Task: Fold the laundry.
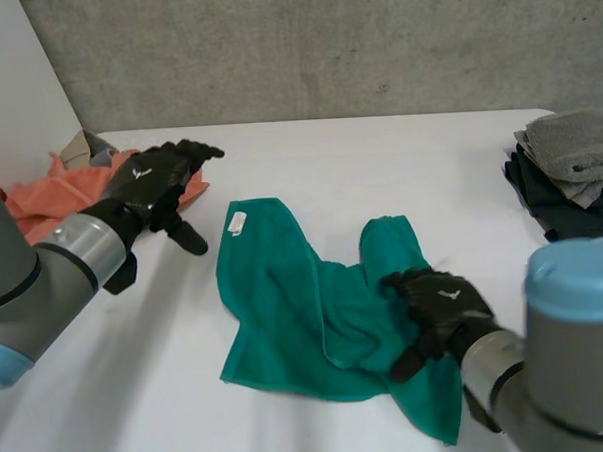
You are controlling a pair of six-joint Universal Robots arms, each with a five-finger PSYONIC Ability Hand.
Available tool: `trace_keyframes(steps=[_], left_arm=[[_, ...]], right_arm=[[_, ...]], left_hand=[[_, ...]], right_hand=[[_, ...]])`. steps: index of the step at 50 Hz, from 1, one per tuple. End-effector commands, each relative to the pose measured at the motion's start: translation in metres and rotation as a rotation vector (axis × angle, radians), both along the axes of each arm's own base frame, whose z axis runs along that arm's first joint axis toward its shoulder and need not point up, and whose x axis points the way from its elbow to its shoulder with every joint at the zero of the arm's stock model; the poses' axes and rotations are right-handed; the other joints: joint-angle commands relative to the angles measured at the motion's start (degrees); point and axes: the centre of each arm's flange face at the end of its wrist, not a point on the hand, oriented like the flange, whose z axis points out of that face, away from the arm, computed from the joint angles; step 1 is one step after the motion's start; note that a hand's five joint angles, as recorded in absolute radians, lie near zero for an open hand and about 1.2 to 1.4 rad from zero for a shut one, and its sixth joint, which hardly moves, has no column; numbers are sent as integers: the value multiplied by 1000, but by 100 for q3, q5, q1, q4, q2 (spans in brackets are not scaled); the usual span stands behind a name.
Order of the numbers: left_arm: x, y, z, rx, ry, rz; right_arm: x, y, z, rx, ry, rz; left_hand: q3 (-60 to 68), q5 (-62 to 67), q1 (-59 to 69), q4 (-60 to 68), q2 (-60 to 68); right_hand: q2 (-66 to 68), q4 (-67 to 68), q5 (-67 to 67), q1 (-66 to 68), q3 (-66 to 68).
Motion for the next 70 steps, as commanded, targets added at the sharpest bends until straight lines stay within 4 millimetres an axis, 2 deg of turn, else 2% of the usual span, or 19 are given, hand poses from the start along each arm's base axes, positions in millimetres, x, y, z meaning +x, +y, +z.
trace_keyframes(steps=[1, 2, 4, 11, 18, 25, 29, 30, 31, 36, 40, 41, 45, 48, 52, 55, 58, 69, 70], left_arm=[[2, 1, -10, 17, 15, -9], [1, 0, -10, 10, 18, -12], [-2, -2, -11, -8, 22, -23], [-30, -16, -21, -97, 37, -125], [-60, -28, -54, -49, -4, -210], [-89, -8, -90, 84, -56, -325], [-98, -2, -98, 115, -88, -348], [-99, -4, -94, 106, -94, -340], [-99, -8, -89, 90, -95, -327], [-85, -48, -38, -78, -66, -122], [-65, -78, 34, -308, 21, 64], [-60, -83, 64, -413, 69, 95], [-57, -74, 133, -657, 180, 64], [-63, -53, 162, -764, 222, -11], [-68, -31, 167, -778, 221, -68], [-67, -25, 157, -749, 197, -62], [-62, -20, 131, -685, 136, -31], [-59, 10, -35, -302, -108, -95], [-57, 13, -55, -253, -132, -106]], right_arm=[[18, -2, -27, -112, 113, -27], [21, -3, -21, -166, 117, -36], [25, -2, -11, -210, 104, -20], [29, 20, 81, -491, -15, 121], [24, 44, 113, -487, -50, 270], [21, 58, 140, -516, -106, 376], [15, 36, 152, -564, -118, 324], [12, 22, 158, -586, -117, 289], [11, 15, 159, -593, -115, 273], [8, -31, 170, -636, -101, 184], [1, -84, 189, -692, -86, 61], [-1, -102, 198, -724, -86, 13], [3, -125, 225, -815, -144, -65], [9, -129, 243, -902, -211, -79], [15, -139, 260, -1071, -335, -91], [16, -145, 251, -1088, -336, -94], [19, -151, 220, -1009, -269, -74], [9, -143, 54, -599, 56, 59], [7, -141, 43, -572, 76, 64]], left_hand=[[-200, -196, -123, -137, -127], [-200, -196, -123, -137, -127], [-200, -196, -123, -137, -127], [-288, -284, -211, -225, -216], [-288, -284, -211, -225, -216], [-288, -284, -211, -225, -216], [3220, 3224, 3297, 3283, 3293], [5829, 5833, 5906, 5892, 5902], [6703, 6707, 6780, 6766, 6775], [6712, 6716, 6789, 6775, 6784], [6712, 6716, 6789, 6775, 6784], [6712, 6716, 6789, 6775, 6784], [6712, 6716, 6789, 6775, 6784], [6712, 6716, 6789, 6775, 6784], [6712, 6716, 6789, 6775, 6784], [6712, 6716, 6789, 6775, 6784], [6712, 6716, 6789, 6775, 6784], [6664, 6668, 6741, 6726, 6736], [5847, 5851, 5924, 5910, 5920]], right_hand=[[5103, 5108, 5125, 5136, 5104], [6066, 6071, 6088, 6099, 6067], [6076, 6081, 6097, 6108, 6077], [6076, 6081, 6097, 6108, 6077], [6076, 6081, 6097, 6108, 6077], [6076, 6081, 6097, 6108, 6077], [6076, 6081, 6097, 6108, 6077], [6076, 6081, 6097, 6108, 6077], [6076, 6081, 6097, 6108, 6077], [6076, 6081, 6097, 6108, 6077], [6076, 6081, 6097, 6108, 6077], [6076, 6081, 6097, 6108, 6077], [6076, 6081, 6097, 6108, 6077], [6076, 6081, 6097, 6108, 6077], [6076, 6081, 6097, 6108, 6077], [6076, 6081, 6097, 6108, 6077], [6076, 6081, 6097, 6108, 6077], [6076, 6081, 6097, 6108, 6077], [6076, 6081, 6097, 6108, 6077]])
